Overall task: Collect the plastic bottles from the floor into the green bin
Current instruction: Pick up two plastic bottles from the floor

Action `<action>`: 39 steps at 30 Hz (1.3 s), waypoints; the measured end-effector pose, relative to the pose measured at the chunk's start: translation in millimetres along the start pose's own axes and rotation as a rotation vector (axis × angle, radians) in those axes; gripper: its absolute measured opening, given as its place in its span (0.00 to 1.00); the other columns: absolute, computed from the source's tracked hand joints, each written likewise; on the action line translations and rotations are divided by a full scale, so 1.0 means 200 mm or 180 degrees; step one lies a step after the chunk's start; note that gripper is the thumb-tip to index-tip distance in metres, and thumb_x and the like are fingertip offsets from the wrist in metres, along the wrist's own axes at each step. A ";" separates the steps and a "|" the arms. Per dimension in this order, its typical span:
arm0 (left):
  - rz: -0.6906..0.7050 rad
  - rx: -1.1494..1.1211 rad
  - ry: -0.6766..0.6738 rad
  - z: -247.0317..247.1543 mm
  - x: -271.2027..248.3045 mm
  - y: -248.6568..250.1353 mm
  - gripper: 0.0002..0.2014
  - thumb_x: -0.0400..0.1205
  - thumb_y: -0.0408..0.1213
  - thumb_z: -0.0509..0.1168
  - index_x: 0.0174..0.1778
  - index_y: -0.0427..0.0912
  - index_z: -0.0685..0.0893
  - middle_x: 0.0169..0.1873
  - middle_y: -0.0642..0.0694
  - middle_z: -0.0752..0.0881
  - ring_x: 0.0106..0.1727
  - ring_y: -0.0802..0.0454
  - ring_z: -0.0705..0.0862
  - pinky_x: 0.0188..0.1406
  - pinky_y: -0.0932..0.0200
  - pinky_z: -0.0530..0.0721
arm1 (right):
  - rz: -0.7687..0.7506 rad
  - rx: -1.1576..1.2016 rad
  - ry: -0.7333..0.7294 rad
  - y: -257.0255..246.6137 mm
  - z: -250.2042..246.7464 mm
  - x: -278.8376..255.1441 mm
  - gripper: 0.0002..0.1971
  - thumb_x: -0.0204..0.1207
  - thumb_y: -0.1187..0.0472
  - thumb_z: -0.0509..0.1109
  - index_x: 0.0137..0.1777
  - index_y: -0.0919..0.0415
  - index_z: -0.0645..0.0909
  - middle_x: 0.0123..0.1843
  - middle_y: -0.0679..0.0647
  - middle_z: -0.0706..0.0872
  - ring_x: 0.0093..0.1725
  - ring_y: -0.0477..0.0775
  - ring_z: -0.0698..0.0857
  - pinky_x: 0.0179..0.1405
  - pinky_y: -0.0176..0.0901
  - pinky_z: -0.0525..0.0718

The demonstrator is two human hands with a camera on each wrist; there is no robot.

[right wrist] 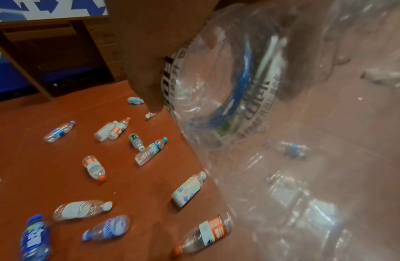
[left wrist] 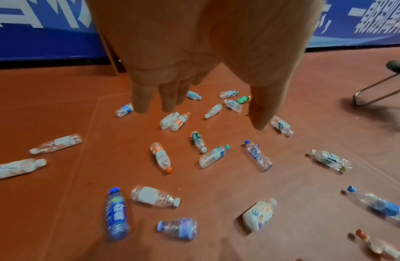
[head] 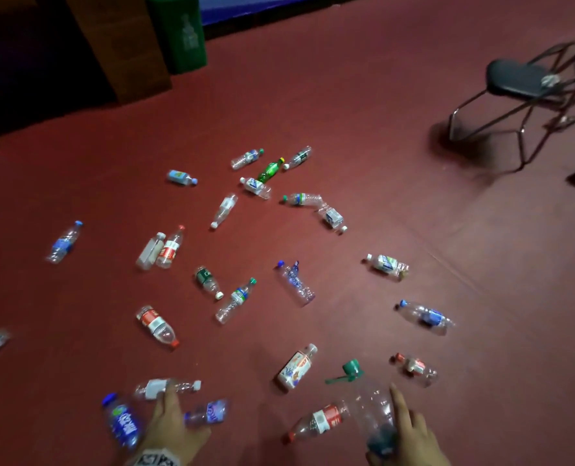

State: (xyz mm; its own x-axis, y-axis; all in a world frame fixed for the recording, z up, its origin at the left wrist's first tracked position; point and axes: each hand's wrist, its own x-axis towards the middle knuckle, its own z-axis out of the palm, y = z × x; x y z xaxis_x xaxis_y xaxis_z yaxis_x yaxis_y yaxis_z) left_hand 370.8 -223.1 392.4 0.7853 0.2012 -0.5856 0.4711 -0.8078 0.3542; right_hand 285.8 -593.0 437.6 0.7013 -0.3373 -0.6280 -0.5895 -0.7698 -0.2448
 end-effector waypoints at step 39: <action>-0.0923 0.0733 -0.0686 1.21 3.03 0.53 0.70 0.54 0.53 0.85 0.85 0.61 0.44 0.73 0.38 0.64 0.73 0.32 0.70 0.74 0.40 0.70 | -0.0595 -0.1527 -0.0244 -0.85 0.10 3.84 0.63 0.59 0.43 0.82 0.85 0.37 0.38 0.75 0.55 0.69 0.71 0.66 0.75 0.64 0.59 0.79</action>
State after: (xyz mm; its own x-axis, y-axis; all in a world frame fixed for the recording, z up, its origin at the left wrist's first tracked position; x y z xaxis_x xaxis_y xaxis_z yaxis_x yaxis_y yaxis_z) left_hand 799.6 -320.3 -102.2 0.5201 0.3376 -0.7845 0.5389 -0.8424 -0.0053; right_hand 916.6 -710.8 -18.6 0.7352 -0.1434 -0.6625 -0.1942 -0.9810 -0.0031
